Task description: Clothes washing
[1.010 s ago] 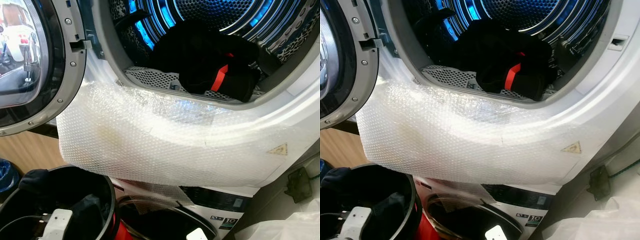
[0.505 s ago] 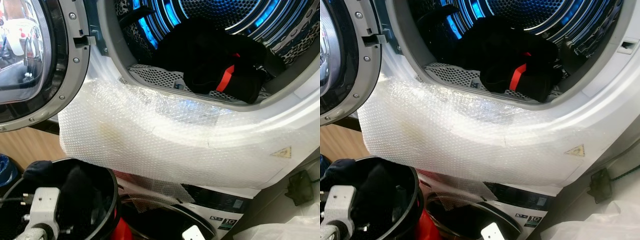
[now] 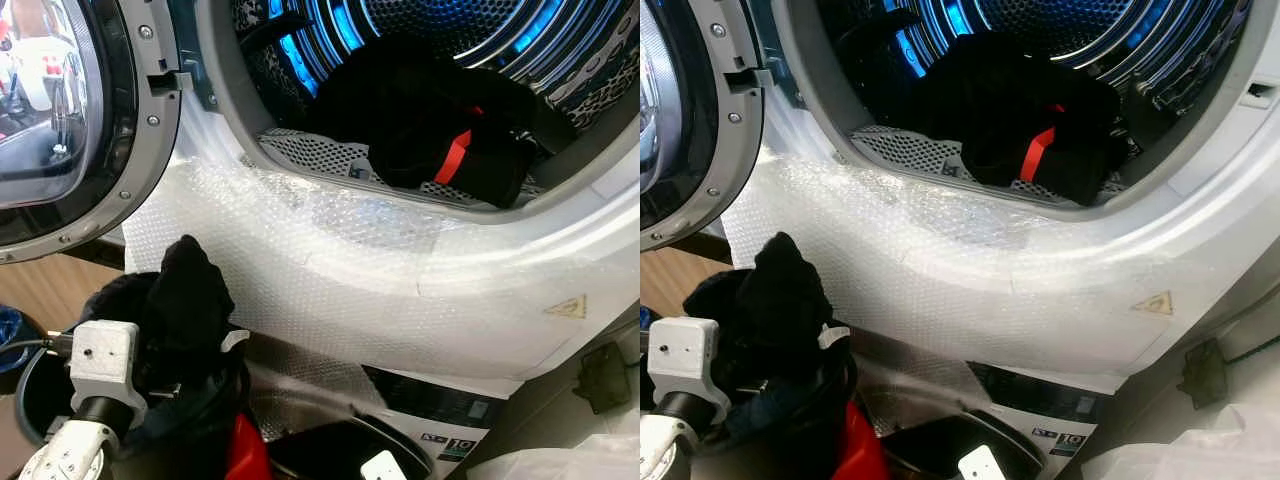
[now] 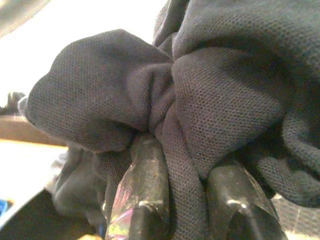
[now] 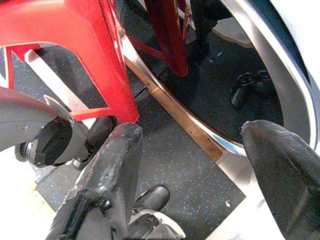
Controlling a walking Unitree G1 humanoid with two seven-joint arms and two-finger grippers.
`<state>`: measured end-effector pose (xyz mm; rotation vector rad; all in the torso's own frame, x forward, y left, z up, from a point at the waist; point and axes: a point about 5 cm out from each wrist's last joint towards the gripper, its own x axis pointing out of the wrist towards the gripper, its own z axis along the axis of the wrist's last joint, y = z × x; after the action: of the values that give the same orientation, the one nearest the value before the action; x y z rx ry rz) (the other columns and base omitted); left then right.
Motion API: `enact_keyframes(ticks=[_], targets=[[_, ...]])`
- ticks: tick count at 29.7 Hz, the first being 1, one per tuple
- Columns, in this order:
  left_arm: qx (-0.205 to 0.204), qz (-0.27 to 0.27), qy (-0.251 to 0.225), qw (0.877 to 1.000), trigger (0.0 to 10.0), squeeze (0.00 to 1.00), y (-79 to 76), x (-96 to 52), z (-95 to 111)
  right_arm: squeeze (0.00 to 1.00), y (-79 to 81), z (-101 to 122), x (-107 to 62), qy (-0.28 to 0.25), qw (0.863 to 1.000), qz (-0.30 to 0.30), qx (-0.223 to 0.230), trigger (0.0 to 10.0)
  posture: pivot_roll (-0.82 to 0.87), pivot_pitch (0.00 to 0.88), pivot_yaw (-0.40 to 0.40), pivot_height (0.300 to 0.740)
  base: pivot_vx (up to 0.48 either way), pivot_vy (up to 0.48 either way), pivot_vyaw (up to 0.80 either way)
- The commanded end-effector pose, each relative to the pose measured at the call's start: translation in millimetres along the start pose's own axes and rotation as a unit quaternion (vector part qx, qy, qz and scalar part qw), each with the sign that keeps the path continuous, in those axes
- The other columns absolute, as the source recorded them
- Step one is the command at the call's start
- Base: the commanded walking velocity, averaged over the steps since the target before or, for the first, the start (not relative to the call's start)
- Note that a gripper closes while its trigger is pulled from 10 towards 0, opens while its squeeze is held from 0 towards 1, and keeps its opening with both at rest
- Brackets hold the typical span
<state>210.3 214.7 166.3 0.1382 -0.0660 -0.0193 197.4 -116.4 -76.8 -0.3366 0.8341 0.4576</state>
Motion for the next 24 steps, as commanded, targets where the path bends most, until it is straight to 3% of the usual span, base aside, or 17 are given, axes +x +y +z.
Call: enact_keyframes(ticks=[1,4,5,6,8,9,10,12,14,15,17,18,19,20,21,23,24], targets=[[-0.001,-0.054,-0.052,0.997,0.0,0.0,-9.8,2.3,23.7,0.0,0.2,0.6,0.5,0.003,1.0,-0.003,0.007,10.0,0.36,0.0,-0.02,0.74,0.0,0.0,0.0],[0.01,-0.169,-0.067,0.983,0.0,0.0,-31.8,5.2,35.8,0.0,1.5,1.8,1.0,0.002,1.0,-0.004,0.013,10.0,0.36,0.0,-0.02,0.74,0.0,0.0,0.0],[0.019,-0.226,-0.072,0.971,0.0,0.0,-41.1,5.9,42.4,0.0,2.7,2.5,1.3,0.002,1.0,-0.004,0.014,10.0,0.36,0.0,-0.016,0.74,0.0,0.0,0.0],[0.019,-0.226,-0.072,0.971,0.0,0.0,-41.1,5.9,42.4,0.0,2.7,2.5,1.3,0.002,1.0,-0.004,0.014,10.0,0.36,0.0,-0.016,0.74,0.0,0.0,0.0],[0.016,-0.275,-0.076,0.958,0.0,0.0,-46.9,6.8,50.1,0.0,3.5,4.1,1.8,0.001,1.0,-0.003,0.015,10.0,0.35,0.0,-0.011,0.74,0.0,0.0,0.0],[0.013,-0.317,-0.079,0.945,0.0,0.0,-51.2,7.2,57.7,0.0,3.9,5.7,2.3,-0.001,1.0,-0.004,0.017,10.0,0.35,0.0,-0.009,0.74,0.0,0.0,0.0],[0.013,-0.317,-0.079,0.945,0.0,0.0,-51.2,7.2,57.7,0.0,3.9,5.7,2.3,-0.001,1.0,-0.004,0.017,10.0,0.35,0.0,-0.009,0.74,0.0,0.0,0.0],[0.041,-0.408,-0.066,0.91,0.0,0.0,-61.7,7.1,67.0,0.0,4.7,7.6,2.8,-0.003,1.0,-0.004,0.02,10.0,0.34,0.0,-0.002,0.74,0.0,0.0,0.0],[0.042,-0.455,-0.056,0.888,0.0,0.0,-68.4,3.9,69.0,0.0,5.3,7.5,2.9,-0.003,1.0,-0.004,0.02,10.0,0.34,0.0,0.005,0.74,0.0,0.0,0.0],[0.033,-0.515,-0.056,0.855,0.0,0.0,-77.6,0.8,76.6,0.0,6.3,7.1,2.9,-0.002,1.0,-0.005,0.021,10.0,0.33,0.0,0.014,0.74,0.0,0.0,0.0],[0.03,-0.546,-0.056,0.835,0.0,0.0,-80.9,1.2,81.7,0.0,6.9,6.7,2.9,-0.002,1.0,-0.005,0.023,10.0,0.32,0.0,0.018,0.74,0.0,0.0,0.0],[0.03,-0.546,-0.056,0.835,0.0,0.0,-80.9,1.2,81.7,0.0,6.9,6.7,2.9,-0.002,1.0,-0.005,0.023,10.0,0.32,0.0,0.018,0.74,0.0,0.0,0.0],[0.036,-0.574,-0.06,0.816,0.0,0.0,-82.5,6.7,88.4,0.0,7.8,6.7,3.0,-0.002,1.0,-0.006,0.025,10.0,0.31,0.0,0.026,0.74,0.0,0.0,0.0],[0.036,-0.574,-0.06,0.816,0.0,0.0,-82.5,6.7,88.4,0.0,7.8,6.7,3.0,-0.002,1.0,-0.006,0.025,10.0,0.31,0.0,0.026,0.74,0.0,0.0,0.0],[0.057,-0.606,-0.073,0.79,0.0,0.0,-86.1,17.7,98.1,0.0,9.1,6.9,3.2,-0.002,1.0,-0.006,0.027,10.0,0.31,0.0,0.034,0.74,0.0,0.0,0.0],[0.071,-0.619,-0.085,0.777,0.0,0.0,-89.3,26.2,105.3,0.0,10.0,6.9,3.2,-0.001,1.0,-0.006,0.028,10.0,0.3,0.0,0.038,0.74,0.0,0.0,0.0],[0.075,-0.623,-0.112,0.77,0.0,0.0,-92.8,37.4,117.4,0.0,11.2,6.7,3.3,-0.002,0.999,-0.008,0.034,10.0,0.28,0.0,0.055,0.74,0.0,0.0,0.0]])
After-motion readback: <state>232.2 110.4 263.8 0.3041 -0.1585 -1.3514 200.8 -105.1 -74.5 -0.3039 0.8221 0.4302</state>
